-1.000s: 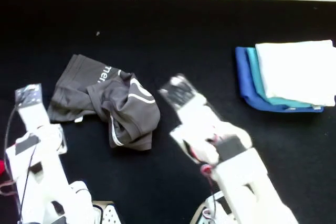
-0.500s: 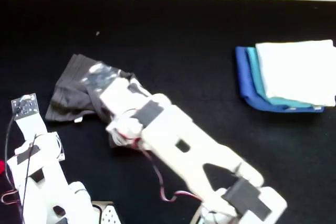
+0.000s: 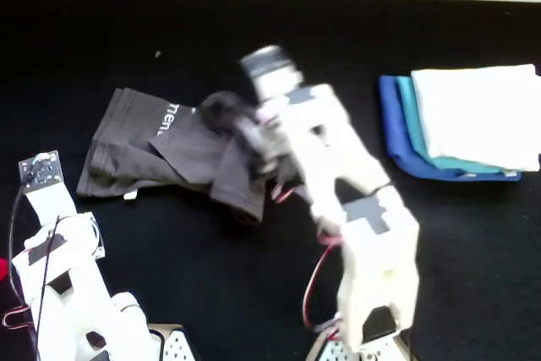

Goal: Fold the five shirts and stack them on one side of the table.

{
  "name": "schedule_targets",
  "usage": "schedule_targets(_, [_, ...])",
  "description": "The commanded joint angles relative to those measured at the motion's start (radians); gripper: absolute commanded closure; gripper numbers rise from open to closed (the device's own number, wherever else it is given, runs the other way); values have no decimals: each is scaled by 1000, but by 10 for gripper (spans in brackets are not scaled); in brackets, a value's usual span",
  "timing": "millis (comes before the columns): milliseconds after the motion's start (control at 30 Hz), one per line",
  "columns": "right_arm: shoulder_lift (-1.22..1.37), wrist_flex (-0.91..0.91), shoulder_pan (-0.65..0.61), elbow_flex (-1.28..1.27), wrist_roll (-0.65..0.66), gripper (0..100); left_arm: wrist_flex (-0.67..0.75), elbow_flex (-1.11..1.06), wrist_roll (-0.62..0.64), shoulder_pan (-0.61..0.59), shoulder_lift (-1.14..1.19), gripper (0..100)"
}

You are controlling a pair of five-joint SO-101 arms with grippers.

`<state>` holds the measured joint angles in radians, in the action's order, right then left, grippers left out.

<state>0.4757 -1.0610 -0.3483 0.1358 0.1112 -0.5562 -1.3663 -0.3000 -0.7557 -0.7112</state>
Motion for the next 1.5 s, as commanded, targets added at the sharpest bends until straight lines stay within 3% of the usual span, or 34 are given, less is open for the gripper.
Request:
schedule_targets(0, [-5,-5,157,125,-5,986,14,-1,-11,25,-10,880])
schedule_targets(133, [-7,-87,237,219,-5,986,12,-1,-11,25,-10,880])
schedule_targets(300, [-7,-315,268,383,-8,986,8,5,-11,27,-16,878])
schedule_targets(500, [-7,-498,147,518,-11,986,14,-1,-11,27,-13,878])
schedule_targets(867, [-12,-682,-90,519,-28,990,14,-1,-11,27,-12,880])
schedule_targets(1033, [-10,-687,-170,518,-123,990,15,-1,-11,27,-12,880])
schedule_targets(1333, [-1,-656,-481,404,-153,986,17,-1,-11,27,-12,880])
schedule_targets(1467, [1,-536,-504,252,-173,926,26,-2,-11,27,-10,880])
